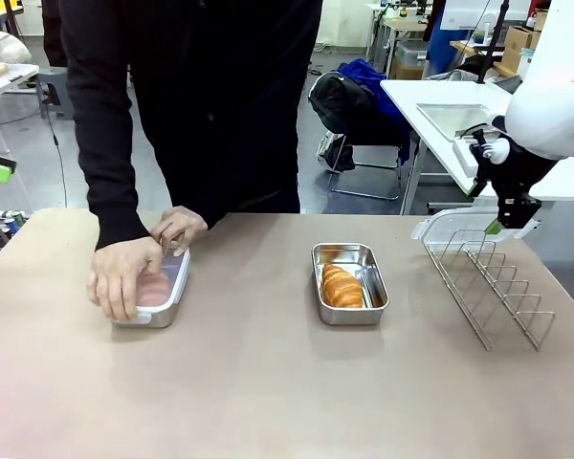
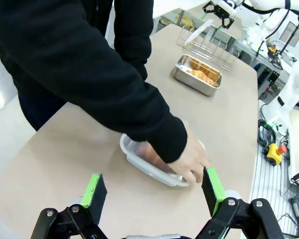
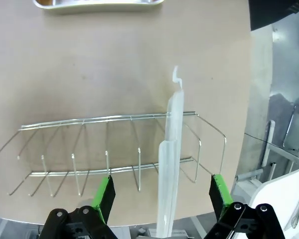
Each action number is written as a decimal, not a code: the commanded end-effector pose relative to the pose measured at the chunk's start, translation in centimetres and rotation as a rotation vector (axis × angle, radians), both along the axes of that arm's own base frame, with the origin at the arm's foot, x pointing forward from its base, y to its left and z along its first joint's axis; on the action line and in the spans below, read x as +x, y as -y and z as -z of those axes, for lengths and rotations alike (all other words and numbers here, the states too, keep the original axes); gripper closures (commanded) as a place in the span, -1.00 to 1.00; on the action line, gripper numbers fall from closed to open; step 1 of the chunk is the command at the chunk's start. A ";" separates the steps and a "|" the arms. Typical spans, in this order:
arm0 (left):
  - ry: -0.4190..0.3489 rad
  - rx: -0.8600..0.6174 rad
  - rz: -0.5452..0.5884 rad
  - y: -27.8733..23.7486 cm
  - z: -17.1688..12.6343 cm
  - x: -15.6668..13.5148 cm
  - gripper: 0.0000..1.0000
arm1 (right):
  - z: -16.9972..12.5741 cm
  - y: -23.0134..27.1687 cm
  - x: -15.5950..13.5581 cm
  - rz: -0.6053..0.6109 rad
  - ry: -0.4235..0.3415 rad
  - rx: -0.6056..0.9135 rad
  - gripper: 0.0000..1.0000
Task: Place the bread in airtight containers.
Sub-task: Pick up one Airtight Container lid and hand it to the human.
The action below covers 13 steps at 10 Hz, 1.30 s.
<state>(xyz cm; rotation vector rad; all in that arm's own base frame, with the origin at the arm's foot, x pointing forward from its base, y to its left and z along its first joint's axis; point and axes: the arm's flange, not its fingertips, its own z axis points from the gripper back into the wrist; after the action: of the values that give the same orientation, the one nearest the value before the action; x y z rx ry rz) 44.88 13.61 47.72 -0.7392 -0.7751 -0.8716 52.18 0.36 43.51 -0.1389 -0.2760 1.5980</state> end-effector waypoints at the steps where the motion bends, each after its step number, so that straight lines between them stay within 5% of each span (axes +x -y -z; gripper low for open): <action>1: 0.012 -0.006 0.011 0.2 -0.2 -0.1 -1.00 | 0.5 0.1 1.3 0.001 0.016 -0.025 -1.00; 2: 0.012 -0.006 0.011 0.2 -0.2 -0.1 -1.00 | 0.5 0.2 1.3 -0.009 0.043 -0.019 0.17; 3: 0.012 -0.006 0.011 0.2 -0.2 -0.1 -1.00 | 0.2 0.3 1.2 -0.002 0.049 -0.018 0.18; 4: 0.012 -0.006 0.011 0.2 -0.2 -0.1 -1.00 | 0.0 0.5 1.1 0.000 0.057 -0.023 1.00; 5: 0.012 -0.006 0.011 0.2 -0.2 -0.1 -1.00 | -0.1 0.7 0.9 0.000 0.055 -0.028 0.30; 6: 0.012 -0.006 0.011 0.2 -0.2 -0.1 -1.00 | -0.3 0.7 0.9 0.002 0.061 -0.034 1.00; 13: 0.012 -0.006 0.011 0.2 -0.2 -0.1 -1.00 | -1.3 1.1 -0.8 0.025 0.090 -0.076 1.00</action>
<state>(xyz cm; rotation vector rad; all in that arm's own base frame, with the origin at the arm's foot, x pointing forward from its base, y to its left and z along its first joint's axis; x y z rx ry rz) 44.87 13.61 47.71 -0.7392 -0.7751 -0.8716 52.45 -0.76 44.20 -0.2151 -0.2788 1.6016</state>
